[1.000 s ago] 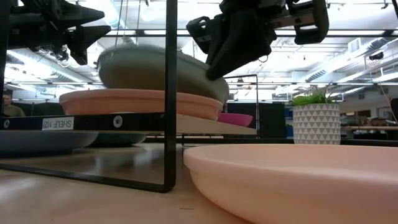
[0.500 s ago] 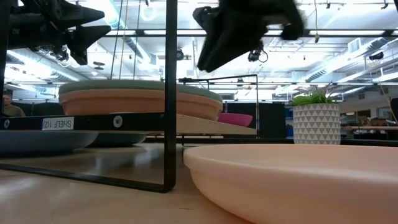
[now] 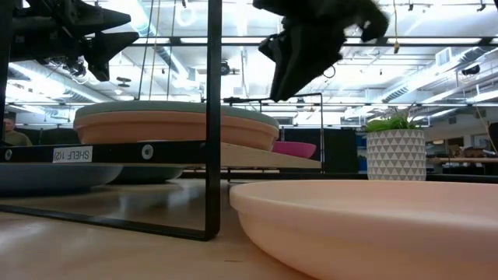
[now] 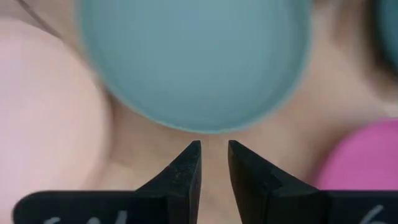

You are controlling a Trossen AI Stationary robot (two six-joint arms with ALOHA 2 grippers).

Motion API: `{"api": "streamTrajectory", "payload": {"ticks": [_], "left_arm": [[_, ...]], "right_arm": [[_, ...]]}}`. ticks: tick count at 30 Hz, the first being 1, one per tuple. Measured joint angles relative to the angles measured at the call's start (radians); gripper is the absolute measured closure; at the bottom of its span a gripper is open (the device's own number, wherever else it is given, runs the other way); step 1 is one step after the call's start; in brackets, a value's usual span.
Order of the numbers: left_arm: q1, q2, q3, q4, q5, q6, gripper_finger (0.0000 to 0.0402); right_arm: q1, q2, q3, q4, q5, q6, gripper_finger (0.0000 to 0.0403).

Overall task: Place and stack plates onto a shelf
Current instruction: Stack the white plate on top of the light blue plate on the shelf

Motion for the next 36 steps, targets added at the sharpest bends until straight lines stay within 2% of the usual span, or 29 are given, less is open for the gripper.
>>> {"api": "streamTrajectory", "payload": {"ticks": [3,5,14,19,29,36], "left_arm": [[0.0,0.0,0.0,0.0,0.0,0.0,0.023],[0.0,0.0,0.0,0.0,0.0,0.0,0.023],[0.0,0.0,0.0,0.002,0.0,-0.001,0.023],[0.0,0.0,0.0,0.001,0.0,-0.001,0.023],[0.001,0.0,0.0,-0.001,0.0,-0.001,0.023],[0.001,0.0,0.0,-0.003,0.0,0.0,0.023]], "right_arm": [[-0.004,0.006,0.0,-0.052,-0.136,0.102,0.0309],[-0.002,0.013,-0.005,-0.075,-0.181,0.157,0.0299],[0.046,0.013,-0.112,-0.018,-0.249,0.346,0.0234],[0.064,0.025,-0.157,0.037,-0.255,0.372,0.0212],[0.089,0.113,-0.162,0.065,-0.282,0.31,0.0218],[0.084,0.131,-0.164,0.05,-0.275,0.245,0.0256]]}}
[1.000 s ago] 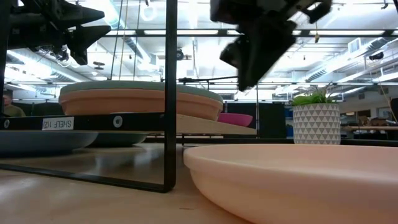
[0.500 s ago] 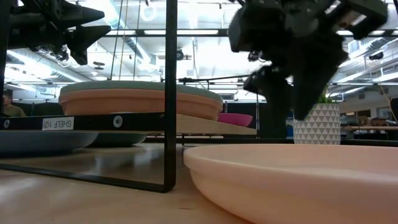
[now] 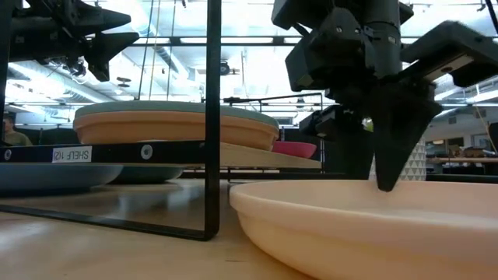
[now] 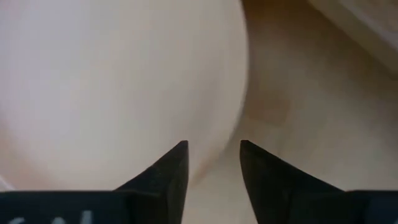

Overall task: Place and stack plates onto a shelf
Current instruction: Stack the white plate on top of the light blue plate on the shelf

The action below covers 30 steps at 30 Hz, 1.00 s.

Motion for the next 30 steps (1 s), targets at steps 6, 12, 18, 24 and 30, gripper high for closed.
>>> {"api": "streamTrajectory", "payload": {"ticks": [6,12,18,24,30], "left_arm": [[0.0,0.0,0.0,-0.001,0.0,0.0,0.023],[0.0,0.0,0.0,-0.001,0.0,0.0,0.023],[0.0,0.0,0.0,-0.002,0.0,0.0,0.023],[0.0,0.0,0.0,-0.002,0.0,0.0,0.023],[0.0,0.0,0.0,-0.004,0.0,0.0,0.023]], "right_arm": [[-0.013,0.0,0.0,-0.039,0.042,-0.014,0.0329],[-0.043,0.0,0.004,-0.078,0.046,-0.017,0.039],[-0.072,0.002,0.04,-0.132,0.061,-0.025,0.0381],[-0.079,-0.02,0.091,-0.208,0.054,-0.074,0.0391],[-0.087,-0.112,0.117,-0.263,0.058,-0.086,0.039]]}}
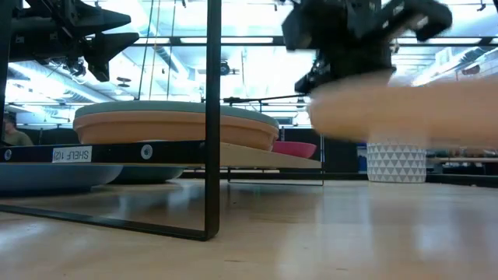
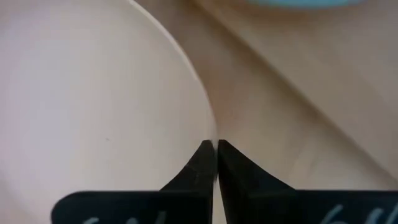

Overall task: Place and stack plates onto a shelf
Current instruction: Stack the white plate on top of the light blue plate on the shelf

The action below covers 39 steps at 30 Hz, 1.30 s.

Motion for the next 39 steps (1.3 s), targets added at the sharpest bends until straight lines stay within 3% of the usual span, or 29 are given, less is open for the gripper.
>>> {"api": "streamTrajectory", "payload": {"ticks": [10,24,39], "left_arm": [[0.0,0.0,0.0,0.0,0.0,0.0,0.023],[0.0,0.0,0.0,0.005,0.0,0.0,0.023],[0.0,0.0,0.0,0.011,0.0,0.005,0.023]], "right_arm": [[-0.031,-0.126,0.001,0.023,-0.039,-0.024,0.039],[-0.118,-0.136,0.036,0.214,-0.007,-0.009,0.039],[-0.171,0.091,0.309,0.236,0.077,-0.179,0.039]]}}
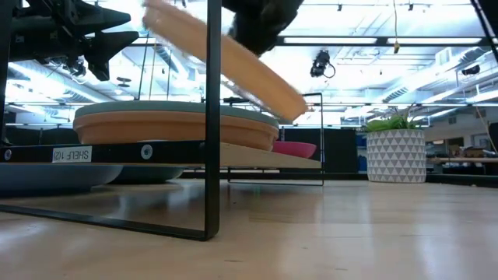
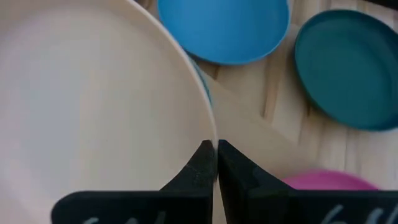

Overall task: Place and stack plates onto a shelf
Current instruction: Stack the white plate on top of the light blue plate on the shelf

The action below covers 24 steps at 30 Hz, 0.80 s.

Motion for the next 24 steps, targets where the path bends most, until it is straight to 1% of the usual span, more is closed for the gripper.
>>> {"api": "streamTrajectory", "payload": {"ticks": [5,8,13,16,19,21,24], "left_arm": [[0.0,0.0,0.0,0.0,0.0,-0.007,0.023],[0.0,0.0,0.0,-0.001,0.0,-0.007,0.023],[0.0,0.0,0.0,-0.001,0.0,-0.007,0.023],[0.0,0.0,0.0,0.0,0.0,-0.007,0.023],[0.0,0.0,0.0,-0.003,0.0,-0.006,0.023],[0.0,0.0,0.0,-0.003,0.0,-0.007,0.023],[0.0,0.0,0.0,-0.006,0.0,-0.007,0.023]], "right_arm": [[-0.018,0.065,0.059,0.002,-0.006,-0.052,0.039],[-0.032,0.086,0.064,0.019,-0.033,-0.056,0.0386],[-0.047,0.109,0.064,0.049,-0.112,-0.066,0.0359],[-0.048,0.116,0.065,0.075,-0.138,-0.066,0.0344],[-0.048,0.116,0.065,0.086,-0.136,-0.071,0.0332],[-0.048,0.112,0.065,0.071,-0.105,-0.068,0.0326],[-0.048,0.086,0.079,-0.067,-0.065,-0.068,0.0323]]}}
